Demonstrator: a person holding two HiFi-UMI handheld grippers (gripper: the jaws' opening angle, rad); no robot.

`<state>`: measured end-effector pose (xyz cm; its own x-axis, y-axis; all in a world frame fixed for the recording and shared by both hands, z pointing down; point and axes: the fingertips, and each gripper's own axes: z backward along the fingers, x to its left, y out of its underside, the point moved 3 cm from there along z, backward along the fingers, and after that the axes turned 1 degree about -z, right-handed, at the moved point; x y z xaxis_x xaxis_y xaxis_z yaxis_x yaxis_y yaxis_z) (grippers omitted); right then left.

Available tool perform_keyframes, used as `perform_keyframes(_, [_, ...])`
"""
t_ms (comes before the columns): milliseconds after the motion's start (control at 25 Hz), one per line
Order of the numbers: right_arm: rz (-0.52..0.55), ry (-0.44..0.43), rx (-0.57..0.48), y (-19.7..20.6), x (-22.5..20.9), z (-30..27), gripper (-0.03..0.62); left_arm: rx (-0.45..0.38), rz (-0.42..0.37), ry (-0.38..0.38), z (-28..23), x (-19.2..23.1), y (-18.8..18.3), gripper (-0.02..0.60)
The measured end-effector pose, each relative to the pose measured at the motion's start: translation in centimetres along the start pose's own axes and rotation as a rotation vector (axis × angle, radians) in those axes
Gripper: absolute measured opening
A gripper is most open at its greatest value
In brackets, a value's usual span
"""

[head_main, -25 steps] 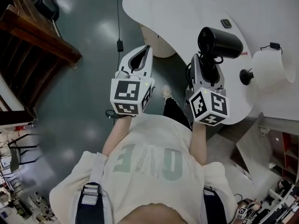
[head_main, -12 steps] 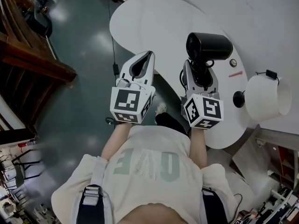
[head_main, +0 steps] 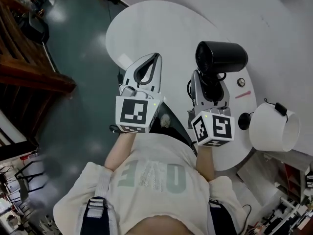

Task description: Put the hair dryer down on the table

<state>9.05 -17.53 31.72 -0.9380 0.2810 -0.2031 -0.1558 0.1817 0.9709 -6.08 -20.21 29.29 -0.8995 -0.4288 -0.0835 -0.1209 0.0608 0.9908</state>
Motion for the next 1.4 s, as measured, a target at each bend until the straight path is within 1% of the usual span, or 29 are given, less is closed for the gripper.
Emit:
perform_keyframes(240, [0.017, 0.037, 0.010, -0.3, 0.1, -1.8, 0.210, -0.042, -0.018, 0.043, -2.8, 1.0, -1.3, 0.003])
perform_keyframes(360, [0.025, 0.059, 0.016, -0.1, -0.2, -2.7, 0.210, -0.044, -0.036, 0.061, -4.1, 1.3, -1.3, 0.003])
perform_keyframes(640, [0.033, 0.086, 0.061, 0.5, -0.5, -5.0, 0.210, -0.036, -0.024, 0.090, -5.9, 2.4, -0.9, 0.003])
perform_keyframes(880, [0.013, 0.125, 0.195, 4.0, -2.6, -7.8, 0.210, -0.008, -0.009, 0.105, -7.0, 2.5, 0.6, 0.003])
perform_keyframes(1120, [-0.022, 0.157, 0.392, 9.1, -4.4, -9.7, 0.210, 0.049, -0.019, 0.110, -7.5, 2.6, 2.2, 0.003])
perform_keyframes(1400, [-0.112, 0.137, 0.549, 15.7, -5.5, -10.7, 0.210, 0.082, -0.016, 0.110, -7.9, 2.8, 3.0, 0.005])
